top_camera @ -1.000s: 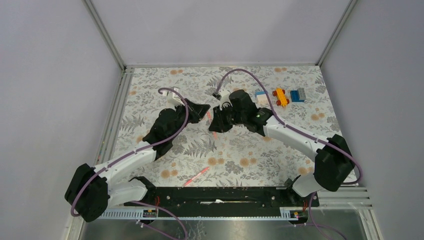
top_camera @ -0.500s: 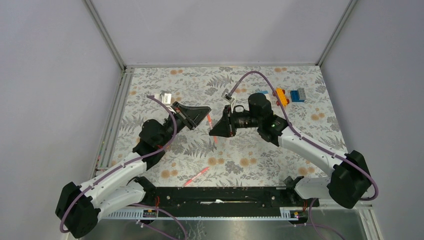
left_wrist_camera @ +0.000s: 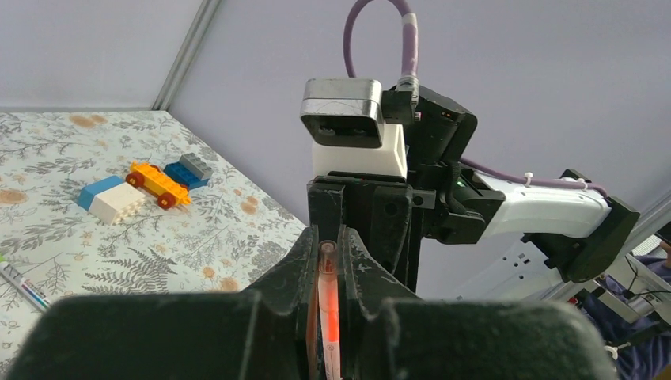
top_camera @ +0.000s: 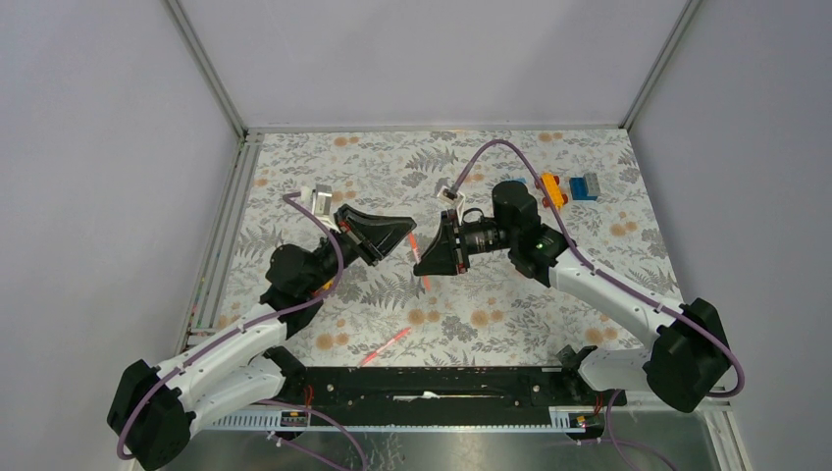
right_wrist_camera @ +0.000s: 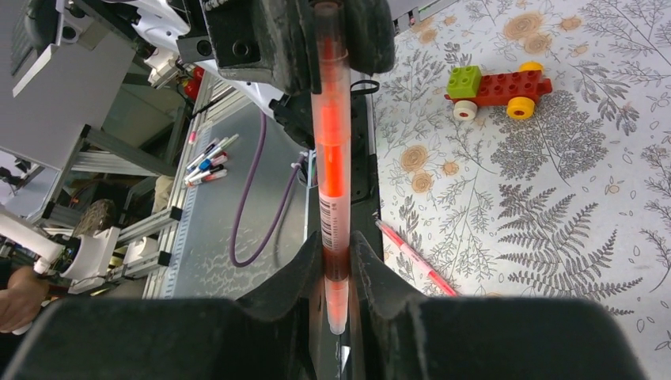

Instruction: Insert the pens into the pen caps

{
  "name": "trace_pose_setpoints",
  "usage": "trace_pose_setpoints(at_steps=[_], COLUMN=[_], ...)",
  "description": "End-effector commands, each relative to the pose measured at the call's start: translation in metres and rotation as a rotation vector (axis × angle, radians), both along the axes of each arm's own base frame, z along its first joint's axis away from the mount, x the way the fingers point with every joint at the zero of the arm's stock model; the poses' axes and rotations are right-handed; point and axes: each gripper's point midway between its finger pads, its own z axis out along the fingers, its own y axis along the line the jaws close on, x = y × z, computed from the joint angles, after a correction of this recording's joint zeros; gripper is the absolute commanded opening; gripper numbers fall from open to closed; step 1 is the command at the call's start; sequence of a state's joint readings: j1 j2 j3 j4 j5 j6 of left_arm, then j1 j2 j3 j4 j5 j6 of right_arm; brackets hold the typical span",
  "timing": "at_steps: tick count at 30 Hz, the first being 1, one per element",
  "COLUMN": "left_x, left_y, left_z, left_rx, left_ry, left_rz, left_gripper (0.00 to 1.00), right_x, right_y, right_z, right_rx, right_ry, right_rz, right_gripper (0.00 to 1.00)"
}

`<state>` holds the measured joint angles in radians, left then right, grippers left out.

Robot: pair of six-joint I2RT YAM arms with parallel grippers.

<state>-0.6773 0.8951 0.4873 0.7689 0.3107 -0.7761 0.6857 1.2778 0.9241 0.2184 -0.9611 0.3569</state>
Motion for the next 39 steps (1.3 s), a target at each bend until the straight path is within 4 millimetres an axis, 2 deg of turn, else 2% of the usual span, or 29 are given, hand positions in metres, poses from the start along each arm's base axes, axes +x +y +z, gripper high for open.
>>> trace_pose_setpoints(at_steps=[1, 5, 7, 8, 12, 17, 24, 33, 39], left_x=[-0.051, -0.053, -0.049, -0.043, -0.015, 0.004, 0.026, 0.035, 0.036], left_y=[-0.023, -0.022, -0.021, -0.02, -0.012, -0.012, -0.008, -0.019, -0.019], left_z=[-0.084, -0.083, -0.089, -0.09, -0.119, -0.148, -0.194, -0.238, -0.262], left_rx=[0.231, 0.228, 0.245, 0.254, 0.351, 0.409, 0.51, 0.59, 0.653], left_ry=[0.158, 0.151, 0.181, 0.194, 0.325, 0.451, 0.656, 0.855, 0.948], left_rz=[-0.289, -0.292, -0.266, -0.235, -0.077, 0.001, 0.121, 0.145, 0.161], left_gripper=[0.0, 0.0, 0.0, 0.0, 0.0, 0.0, 0.0, 0.0, 0.0], right_x=[0.015, 0.013, 0.021, 0.028, 0.068, 0.119, 0.167, 0.205, 0.212], right_y=[-0.006, -0.006, -0.008, -0.008, -0.01, -0.011, -0.016, -0.01, -0.003], right_z=[0.118, 0.119, 0.12, 0.118, 0.107, 0.086, 0.056, 0.0, -0.023], right_rx=[0.3, 0.299, 0.289, 0.274, 0.181, 0.092, -0.016, -0.18, -0.224], right_ry=[-0.357, -0.352, -0.366, -0.361, -0.346, -0.258, -0.189, -0.118, -0.096], right_rz=[-0.044, -0.023, -0.076, -0.116, -0.327, -0.554, -0.763, -0.903, -0.93], right_gripper=[0.0, 0.0, 0.0, 0.0, 0.0, 0.0, 0.0, 0.0, 0.0])
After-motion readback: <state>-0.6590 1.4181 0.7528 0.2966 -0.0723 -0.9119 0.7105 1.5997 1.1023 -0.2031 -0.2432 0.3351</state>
